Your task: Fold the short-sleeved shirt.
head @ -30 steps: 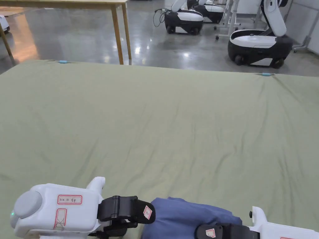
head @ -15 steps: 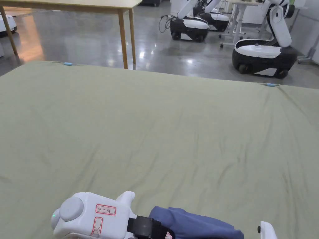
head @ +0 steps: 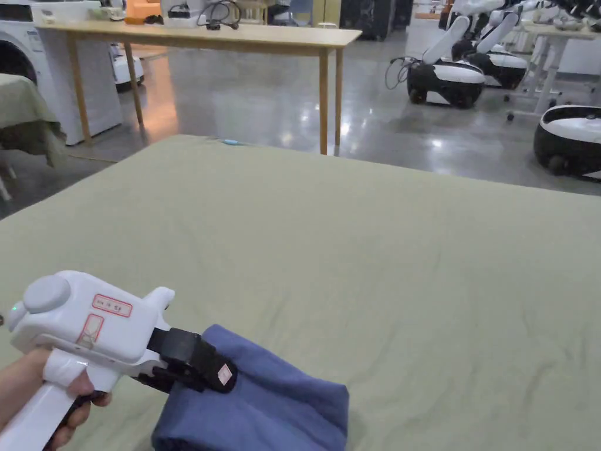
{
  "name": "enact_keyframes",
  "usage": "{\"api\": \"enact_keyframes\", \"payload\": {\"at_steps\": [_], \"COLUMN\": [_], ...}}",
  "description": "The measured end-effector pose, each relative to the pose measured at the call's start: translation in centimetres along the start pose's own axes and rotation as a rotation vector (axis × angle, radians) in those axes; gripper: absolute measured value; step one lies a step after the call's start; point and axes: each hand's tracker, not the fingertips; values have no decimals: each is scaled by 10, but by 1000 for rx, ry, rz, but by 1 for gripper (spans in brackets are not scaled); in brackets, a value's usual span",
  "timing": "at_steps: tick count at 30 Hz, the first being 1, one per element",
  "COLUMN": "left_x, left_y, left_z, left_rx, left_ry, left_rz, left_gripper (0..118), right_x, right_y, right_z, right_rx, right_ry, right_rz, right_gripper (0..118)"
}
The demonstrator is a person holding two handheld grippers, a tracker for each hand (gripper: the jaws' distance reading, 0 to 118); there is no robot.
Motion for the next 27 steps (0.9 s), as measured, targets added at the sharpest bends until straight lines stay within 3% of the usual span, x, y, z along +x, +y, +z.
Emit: {"api": "enact_keyframes", "payload": {"at_steps": [7,12,13,14,15,16,17,20,22,23,24,25,26,27], "left_x": [-81,-95,-95,-94,-93,-95,-93,-94,-78,-66,-47,-30,-10,10], "left_y": [56,68,67,65,62,60,56,53,46,42,36,31,25,19], "left_z": [58,58,59,61,64,69,78,98,104,105,106,102,95,84], "left_rx": [-36,-34,-39,-36,-14,2,59,126,196,224,245,264,274,275], "left_ry": [43,78,81,100,129,163,158,177,223,236,228,204,175,161], "left_rz": [8,38,39,35,40,57,85,82,53,16,-7,-37,-75,-127], "left_gripper": [32,33,46,75,114,117,116,116,110,102,79,46,46,32], "right_x": [1,3,3,3,4,4,-19,-21,-17,-19,-23,-28,-36,-42], "right_y": [0,1,1,2,3,3,-10,-7,0,4,8,13,18,23], "right_z": [-4,-9,-10,-10,-10,-11,19,21,28,28,28,28,26,26], "right_rx": [36,28,29,31,31,30,30,31,42,46,53,63,80,97], "right_ry": [-50,-87,-92,-91,-88,-86,-88,-85,-88,-91,-103,-126,-137,-155], "right_rz": [-23,-23,-22,-23,-21,-19,-14,9,30,49,72,111,144,176], "right_gripper": [1,1,1,1,1,1,1,1,1,1,1,1,1,1]}}
